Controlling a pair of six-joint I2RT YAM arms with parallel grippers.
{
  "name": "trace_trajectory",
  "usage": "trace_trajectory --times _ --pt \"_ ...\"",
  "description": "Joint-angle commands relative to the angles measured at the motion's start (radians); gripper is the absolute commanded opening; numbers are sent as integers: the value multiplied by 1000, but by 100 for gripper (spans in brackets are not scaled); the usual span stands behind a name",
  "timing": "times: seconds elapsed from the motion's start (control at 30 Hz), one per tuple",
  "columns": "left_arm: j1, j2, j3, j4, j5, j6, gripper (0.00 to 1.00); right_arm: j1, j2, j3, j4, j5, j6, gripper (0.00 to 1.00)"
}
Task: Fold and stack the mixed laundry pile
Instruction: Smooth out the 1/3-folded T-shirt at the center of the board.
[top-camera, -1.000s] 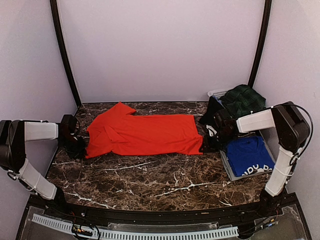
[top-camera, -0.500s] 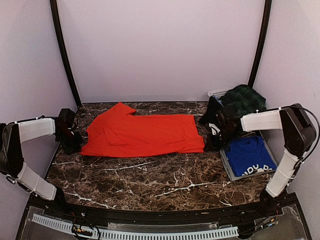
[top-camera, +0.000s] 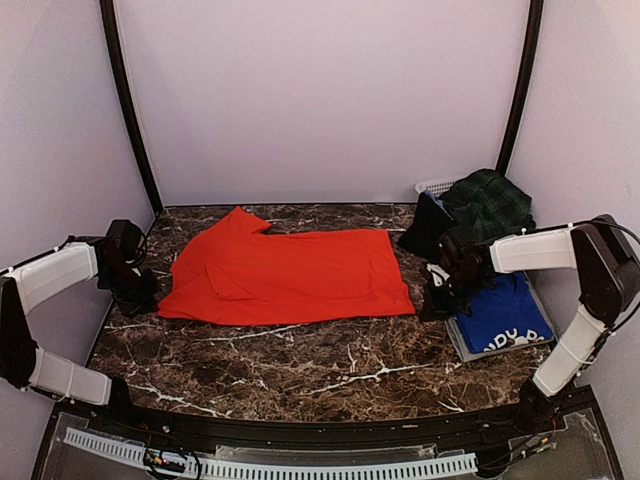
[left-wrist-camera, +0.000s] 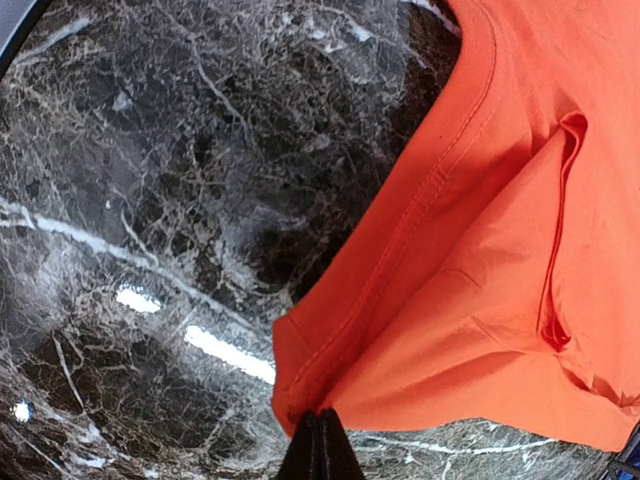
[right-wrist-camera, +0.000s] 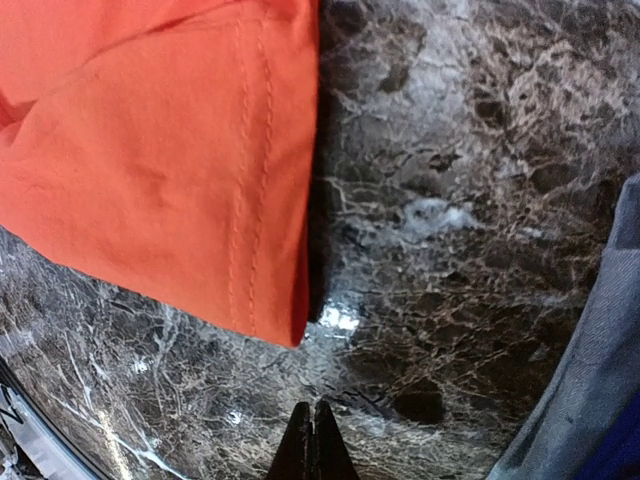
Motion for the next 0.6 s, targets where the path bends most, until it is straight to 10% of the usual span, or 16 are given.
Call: trace_trajectory --times 0.0,0.17,0.3,0.57 --pt "-11 -9 -24 -64 24 -37 2 14 -10 -23 -13 -16 13 0" --pt "-11 -6 -34 -67 13 -59 12 16 -9 -24 -36 -27 -8 0" --pt "-13 -69 -27 -42 16 -36 34 18 -46 -10 -44 -45 -6 38" --pt "-113 -4 58 155 174 43 52 18 -68 89 -1 -73 -18 43"
